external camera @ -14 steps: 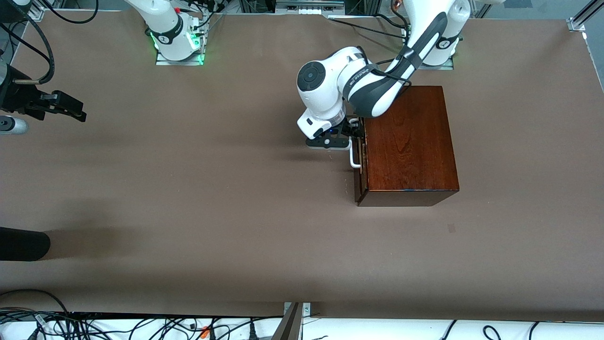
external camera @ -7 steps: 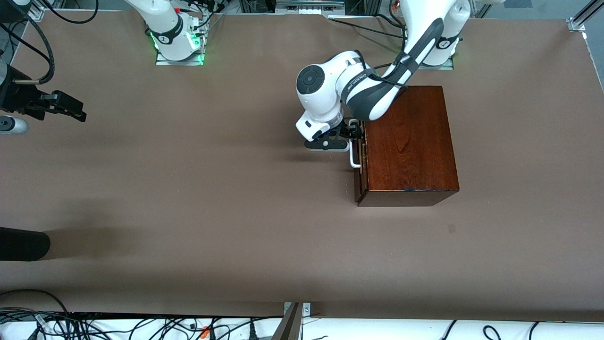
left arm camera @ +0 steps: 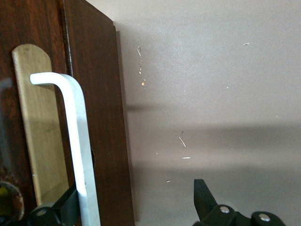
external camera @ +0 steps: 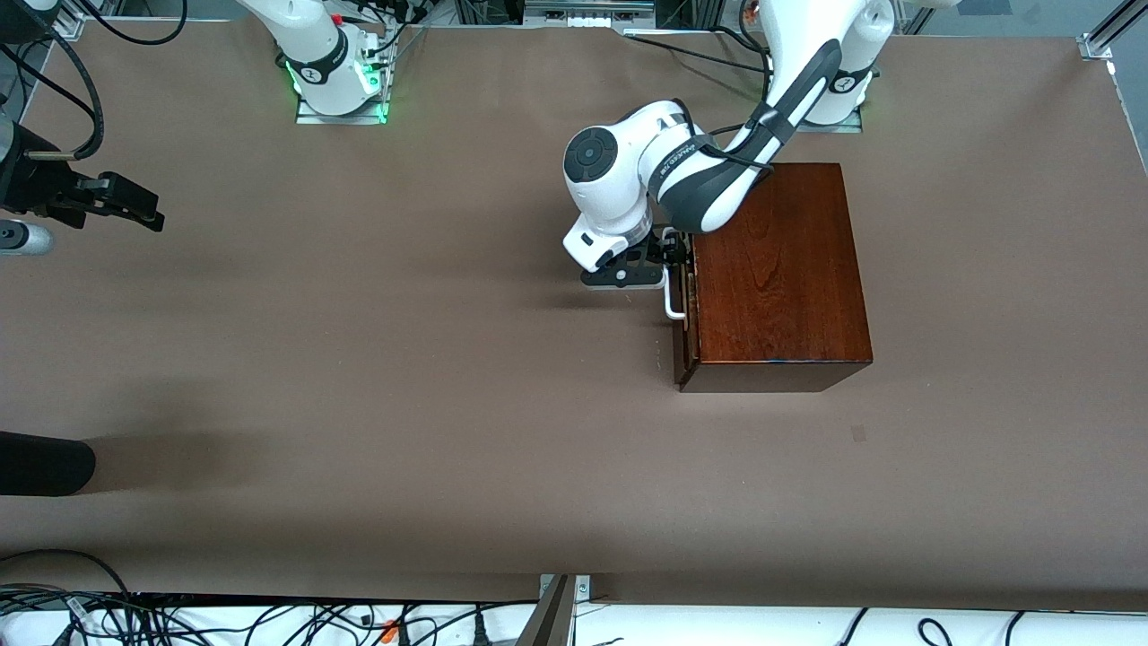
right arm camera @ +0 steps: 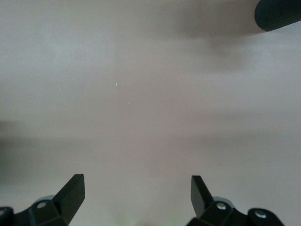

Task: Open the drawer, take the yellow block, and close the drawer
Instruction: 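Pull the drawer open by its handle with the left gripper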

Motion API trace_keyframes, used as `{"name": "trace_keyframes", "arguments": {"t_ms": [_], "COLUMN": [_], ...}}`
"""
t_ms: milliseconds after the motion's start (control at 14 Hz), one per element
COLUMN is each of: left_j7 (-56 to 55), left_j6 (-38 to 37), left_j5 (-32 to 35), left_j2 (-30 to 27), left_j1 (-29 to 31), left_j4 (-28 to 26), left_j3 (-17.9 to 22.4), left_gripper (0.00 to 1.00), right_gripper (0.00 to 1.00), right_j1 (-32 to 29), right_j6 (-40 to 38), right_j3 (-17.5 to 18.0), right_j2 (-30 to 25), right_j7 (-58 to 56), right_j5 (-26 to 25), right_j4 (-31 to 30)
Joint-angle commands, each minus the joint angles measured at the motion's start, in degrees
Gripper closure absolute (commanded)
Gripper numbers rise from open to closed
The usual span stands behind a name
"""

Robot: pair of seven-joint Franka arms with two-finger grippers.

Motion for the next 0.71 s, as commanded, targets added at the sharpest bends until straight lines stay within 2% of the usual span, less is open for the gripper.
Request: {"name": "trace_keyframes", "arguments": {"t_ms": [0,286,643], "left_j7": [-1.7,-1.7,-1.9], "left_j6": [3.8,4.7,4.8], "left_j5": [1.0,0.9,0.7], "left_j2": [1.0,1.5,4.4], "left_j1": [-0.8,-1.7,-3.3], "left_j4": [0.5,1.0,5.9], "left_j3": [-0.3,-0.2,-0.2], "left_gripper": [0.0,0.0,0.0], "right_gripper": [0.0,0.0,0.0], "right_j1": [-0.3,-0.3,-0.3], "right_j6": [-0.2,-0.2,-0.1], "right_j3": [0.1,0.2,0.2], "right_j2": [-0.8,-0.8,-0.8], "right_j7": [-0.6,-0.6,-0.6], "right_j5": [0.8,0.8,0.8], "right_j4": [-0.7,-0.7,-0.7]}}
